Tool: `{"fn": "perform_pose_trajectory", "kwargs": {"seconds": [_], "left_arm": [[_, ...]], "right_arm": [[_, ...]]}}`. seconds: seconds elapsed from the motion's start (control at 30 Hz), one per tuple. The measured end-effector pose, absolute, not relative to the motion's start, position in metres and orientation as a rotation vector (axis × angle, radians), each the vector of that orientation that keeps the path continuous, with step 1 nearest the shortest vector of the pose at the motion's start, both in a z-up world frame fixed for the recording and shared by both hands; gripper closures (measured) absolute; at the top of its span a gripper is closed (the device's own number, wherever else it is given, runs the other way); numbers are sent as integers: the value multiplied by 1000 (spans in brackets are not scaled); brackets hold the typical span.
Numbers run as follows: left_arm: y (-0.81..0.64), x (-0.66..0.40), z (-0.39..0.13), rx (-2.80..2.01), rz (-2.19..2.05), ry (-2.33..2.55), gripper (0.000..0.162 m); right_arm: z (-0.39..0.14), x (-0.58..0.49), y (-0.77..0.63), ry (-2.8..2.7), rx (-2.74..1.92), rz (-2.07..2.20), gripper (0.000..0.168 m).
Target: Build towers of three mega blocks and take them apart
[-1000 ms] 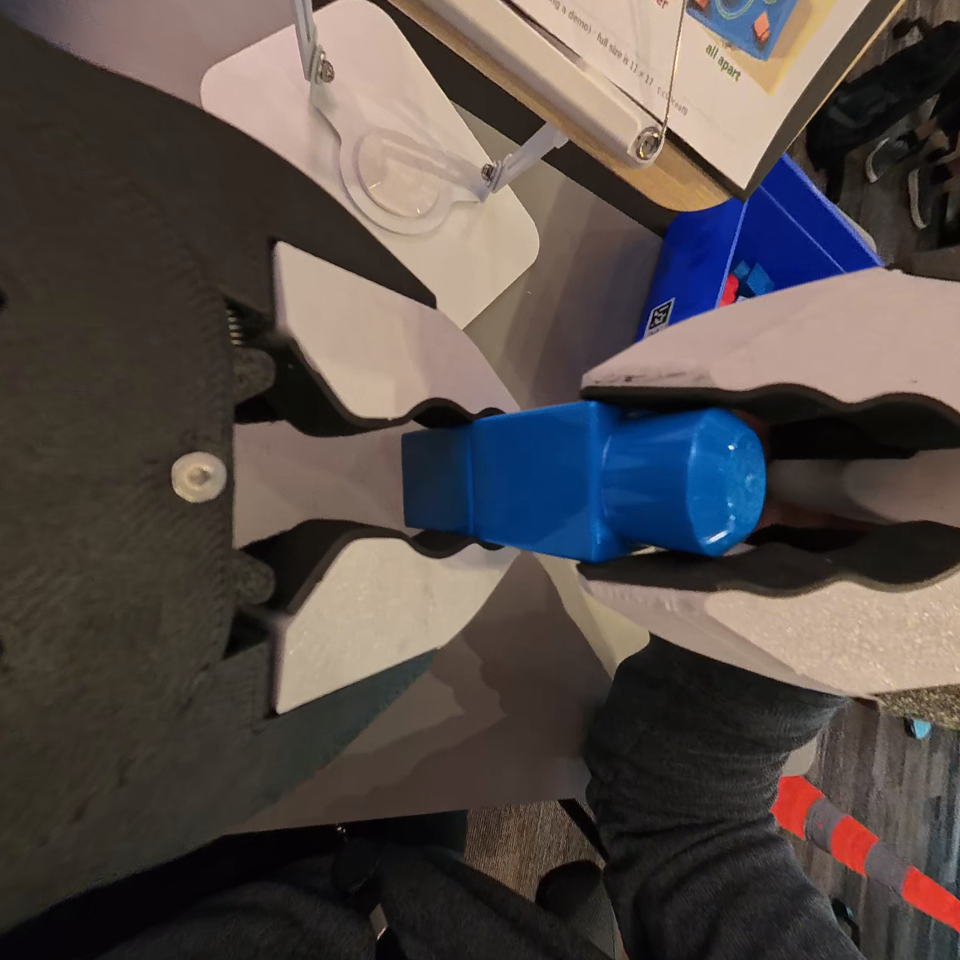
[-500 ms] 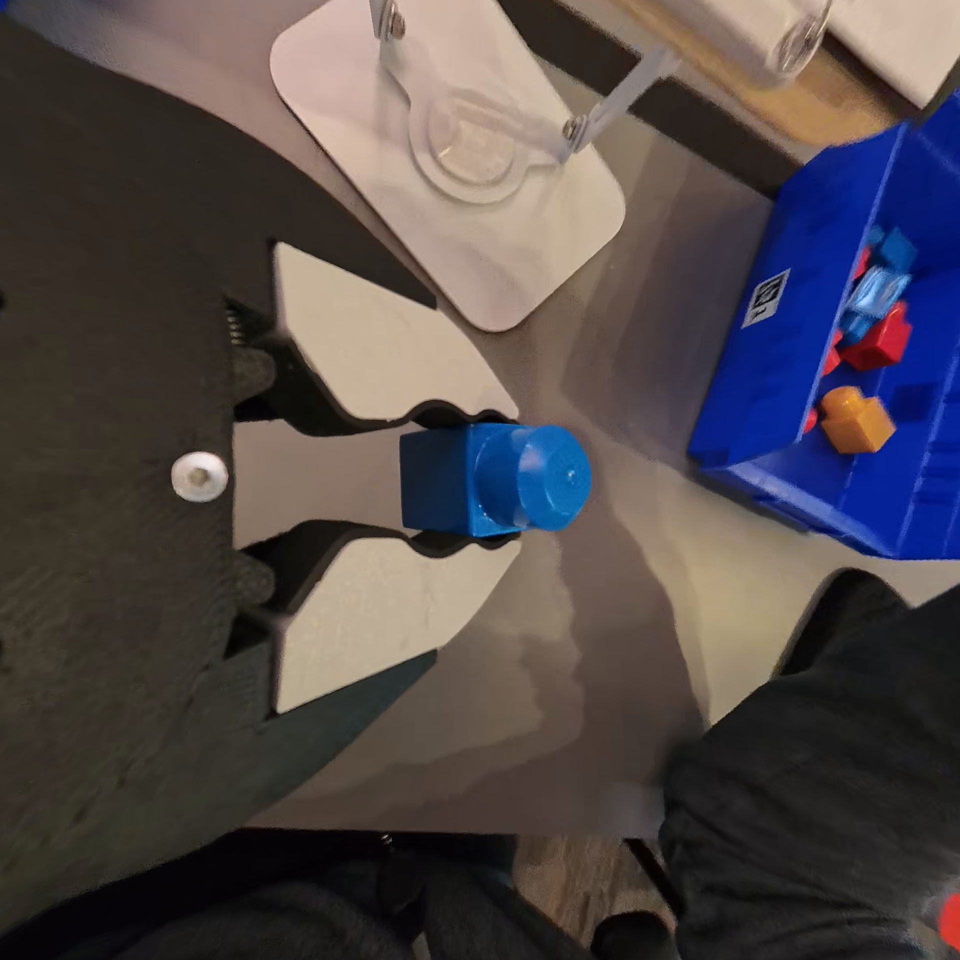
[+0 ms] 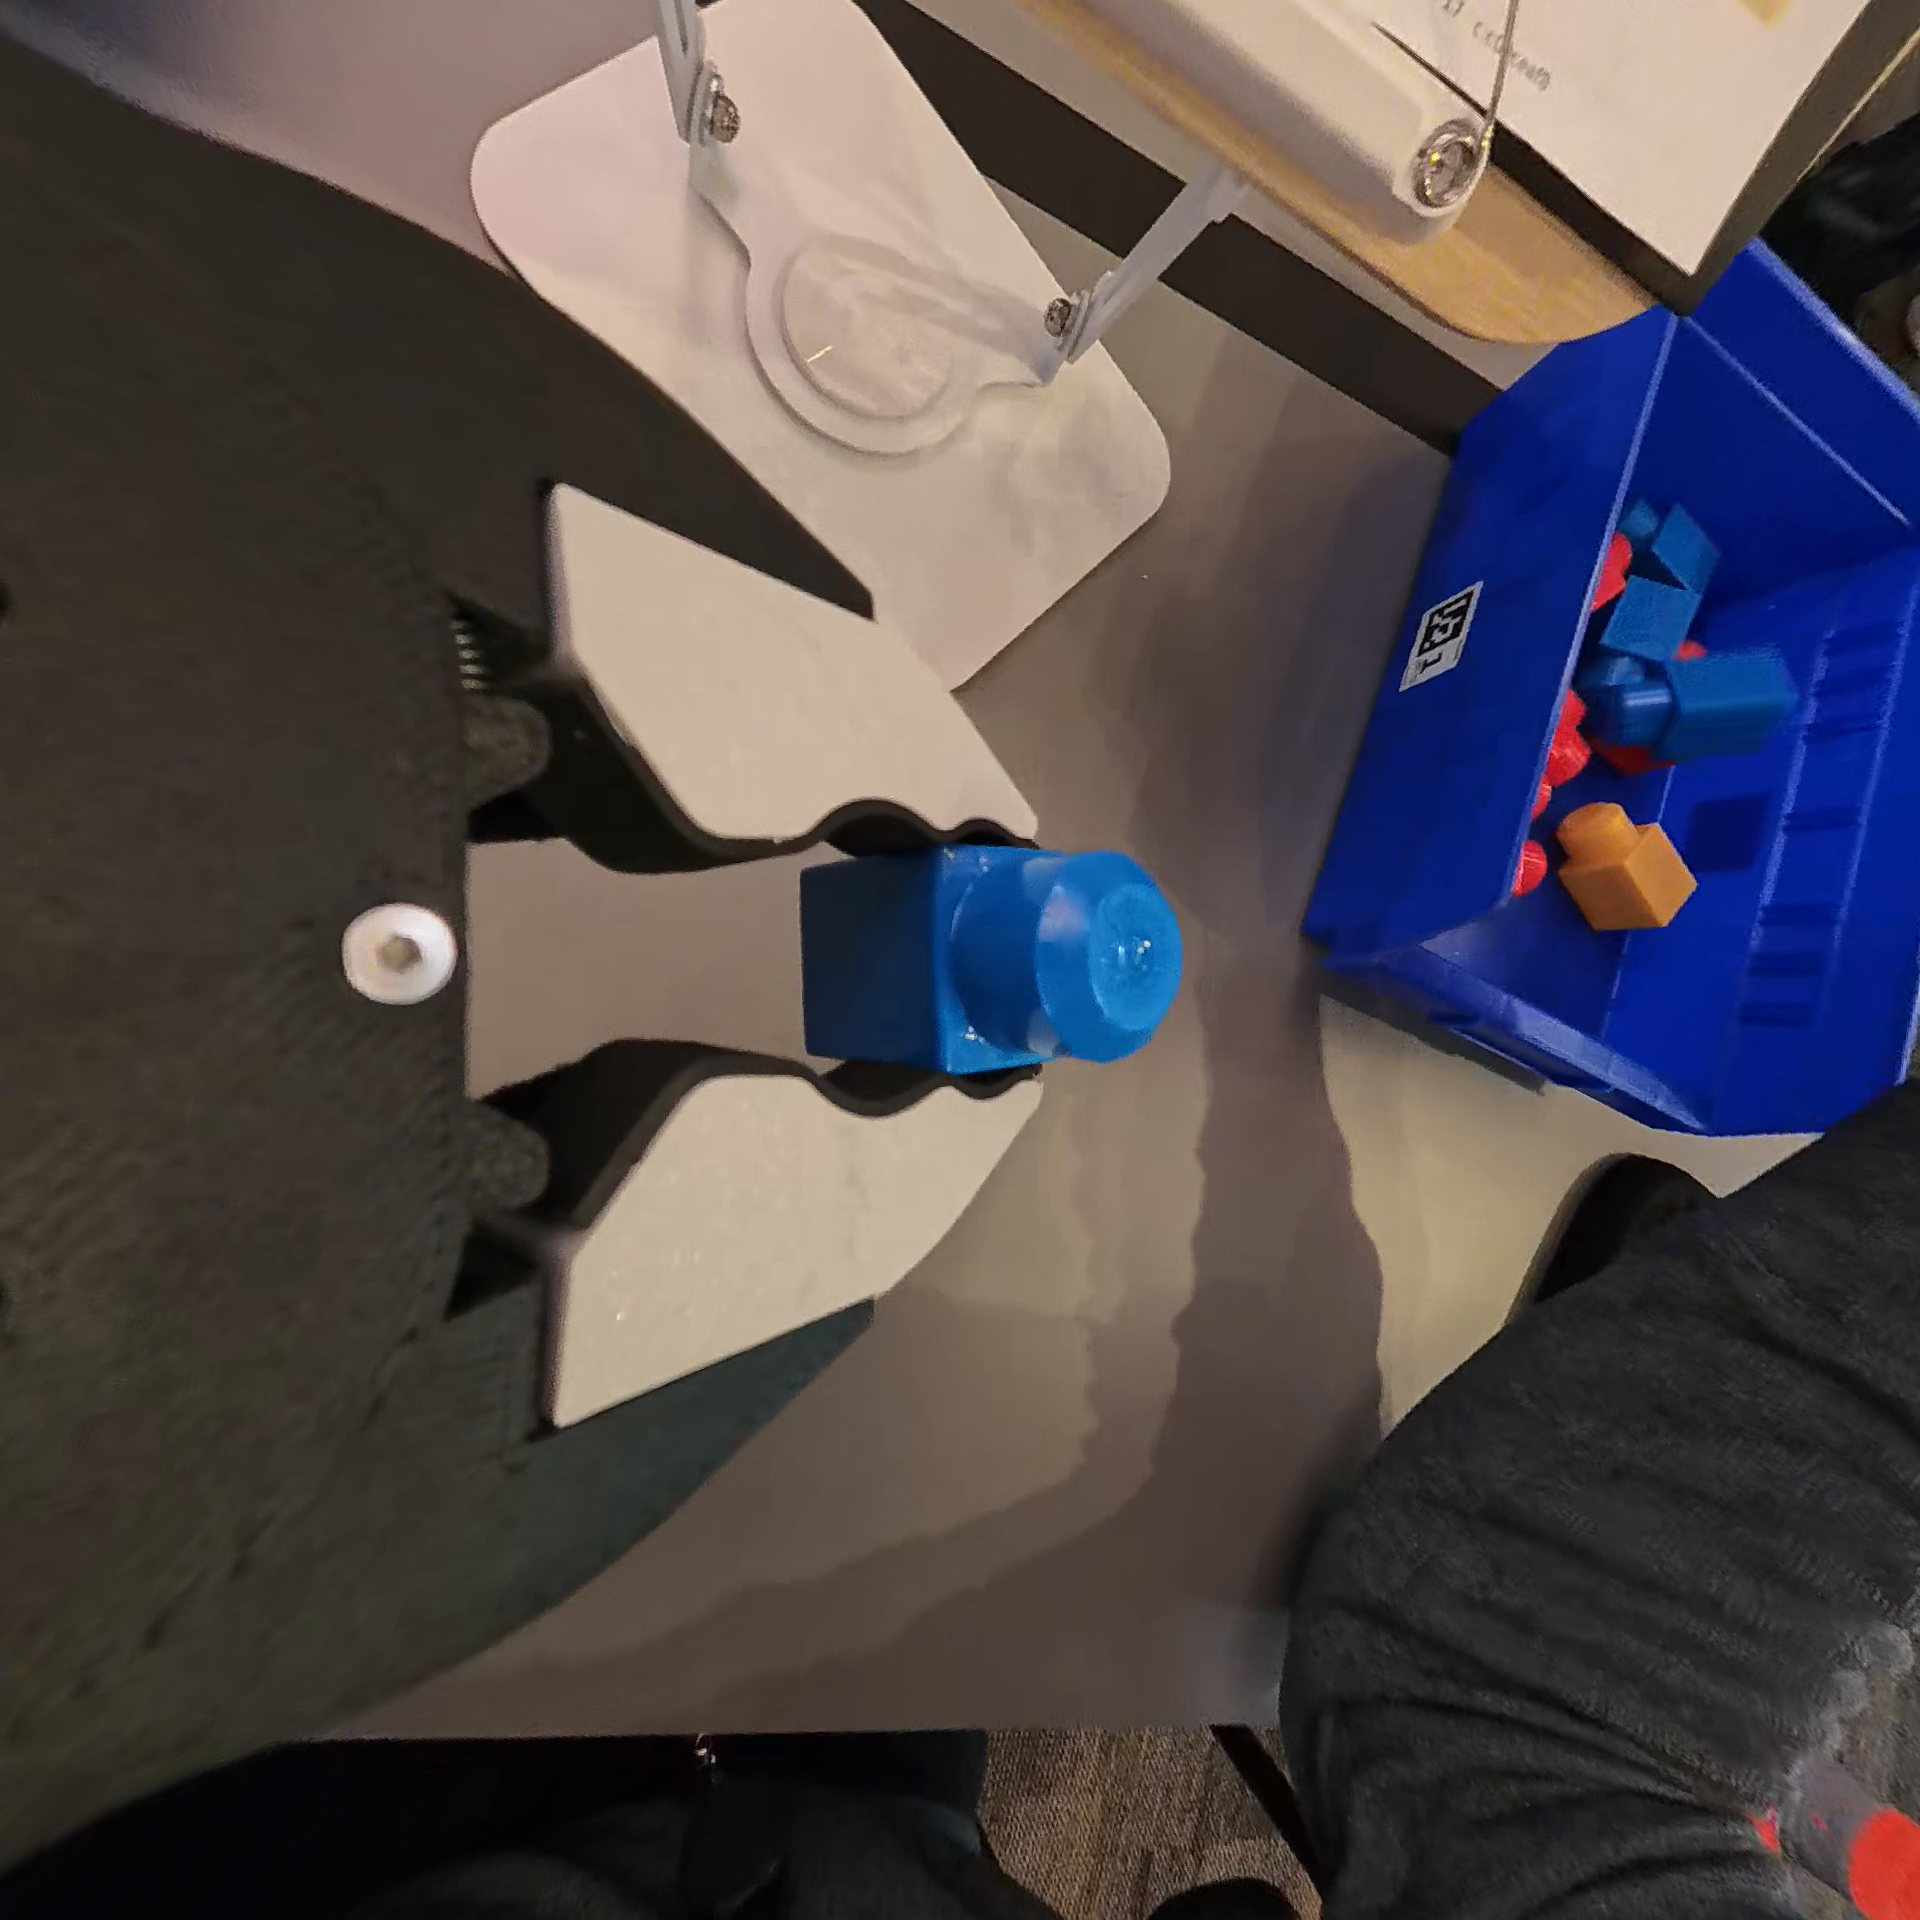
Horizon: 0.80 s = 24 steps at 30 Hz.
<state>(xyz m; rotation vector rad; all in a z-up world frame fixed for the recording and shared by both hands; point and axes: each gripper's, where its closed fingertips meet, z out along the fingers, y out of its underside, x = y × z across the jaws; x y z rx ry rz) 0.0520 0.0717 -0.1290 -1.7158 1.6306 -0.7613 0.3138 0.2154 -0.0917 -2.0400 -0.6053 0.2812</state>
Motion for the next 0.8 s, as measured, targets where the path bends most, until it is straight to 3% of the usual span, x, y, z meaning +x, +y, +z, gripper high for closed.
{"fn": "perform_pose_trajectory", "kwargs": {"seconds": [0.27, 0.63, 0.8], "left_arm": [[72, 54, -114, -1684, -817, 1584, 126], [67, 55, -99, -1619, -851, 1563, 126], [68, 53, -97, -1611, -866, 1546, 126]], "right_arm": [[-28, 135, 126, -1246, -1521, 775, 122], [-66, 28, 73, -1608, -1418, 956, 122], [-66, 22, 66, -1623, -1384, 1034, 137]]}}
